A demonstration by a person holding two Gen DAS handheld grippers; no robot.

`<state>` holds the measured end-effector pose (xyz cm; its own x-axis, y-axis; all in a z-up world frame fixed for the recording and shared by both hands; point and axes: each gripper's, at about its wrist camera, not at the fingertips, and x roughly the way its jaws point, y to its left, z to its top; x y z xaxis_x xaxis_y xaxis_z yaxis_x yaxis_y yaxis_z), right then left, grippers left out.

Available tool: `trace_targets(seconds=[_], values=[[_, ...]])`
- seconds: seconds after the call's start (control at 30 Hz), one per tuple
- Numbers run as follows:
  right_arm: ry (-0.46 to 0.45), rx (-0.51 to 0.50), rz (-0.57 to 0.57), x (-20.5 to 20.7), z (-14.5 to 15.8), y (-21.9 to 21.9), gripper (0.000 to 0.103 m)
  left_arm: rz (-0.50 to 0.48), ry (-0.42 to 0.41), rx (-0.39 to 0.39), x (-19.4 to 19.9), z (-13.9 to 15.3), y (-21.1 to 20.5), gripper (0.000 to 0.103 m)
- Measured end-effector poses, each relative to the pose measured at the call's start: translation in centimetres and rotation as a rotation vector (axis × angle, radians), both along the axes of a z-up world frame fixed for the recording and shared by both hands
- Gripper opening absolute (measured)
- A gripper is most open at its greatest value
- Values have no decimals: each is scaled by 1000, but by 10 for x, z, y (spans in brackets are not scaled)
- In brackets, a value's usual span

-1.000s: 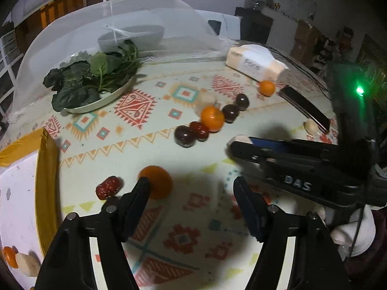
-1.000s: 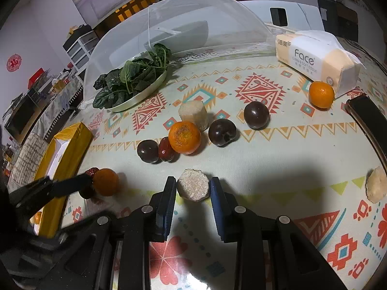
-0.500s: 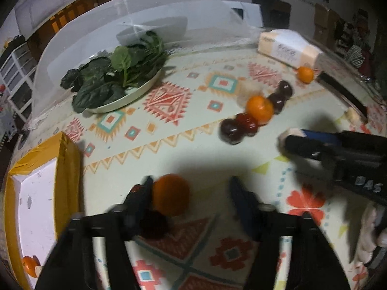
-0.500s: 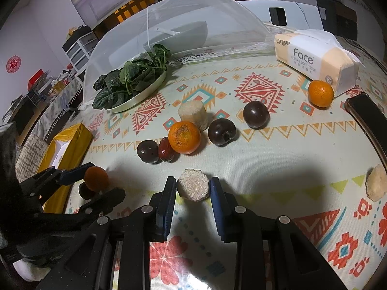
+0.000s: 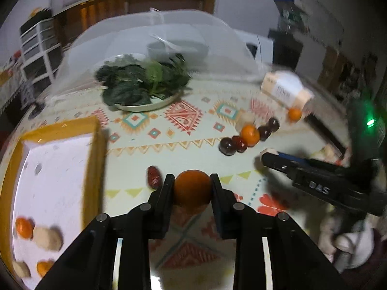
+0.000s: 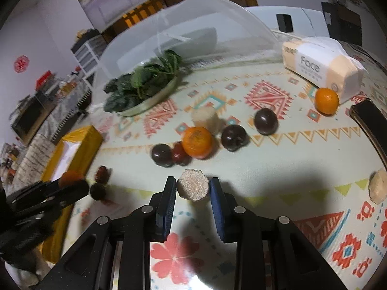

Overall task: Organize fruits
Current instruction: 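Carry both items to the white tray and open both tools to release them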

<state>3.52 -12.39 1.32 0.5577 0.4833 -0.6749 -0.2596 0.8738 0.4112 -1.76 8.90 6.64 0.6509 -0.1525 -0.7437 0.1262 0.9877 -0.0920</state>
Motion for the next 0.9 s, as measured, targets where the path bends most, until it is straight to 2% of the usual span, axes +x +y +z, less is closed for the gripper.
trace_targets(seconds=[0.07, 0.2, 0.27, 0.37, 0.47, 0.6, 0.77, 0.9], values=[[-18, 32, 0, -1, 3, -2, 31, 47, -16, -26, -14, 8, 16, 28], [-81, -3, -31, -7, 14, 2, 31, 155, -42, -100, -49, 20, 63, 28], [-89, -11, -20, -12, 22, 9, 31, 202, -57, -111, -63, 23, 86, 28], [-86, 34, 31, -25, 43, 27, 31, 273, -71, -132, -80, 25, 121, 28], [-132, 24, 119, -43, 76, 66, 31, 335, -82, -185, -95, 25, 154, 28], [-168, 8, 260, -60, 109, 132, 31, 411, -98, -208, -113, 22, 189, 28], [-133, -17, 383, -62, 107, 209, 31, 456, -85, -234, -120, 11, 221, 28], [-59, -48, 431, -52, 78, 258, 31, 476, -73, -220, -112, 9, 239, 28]])
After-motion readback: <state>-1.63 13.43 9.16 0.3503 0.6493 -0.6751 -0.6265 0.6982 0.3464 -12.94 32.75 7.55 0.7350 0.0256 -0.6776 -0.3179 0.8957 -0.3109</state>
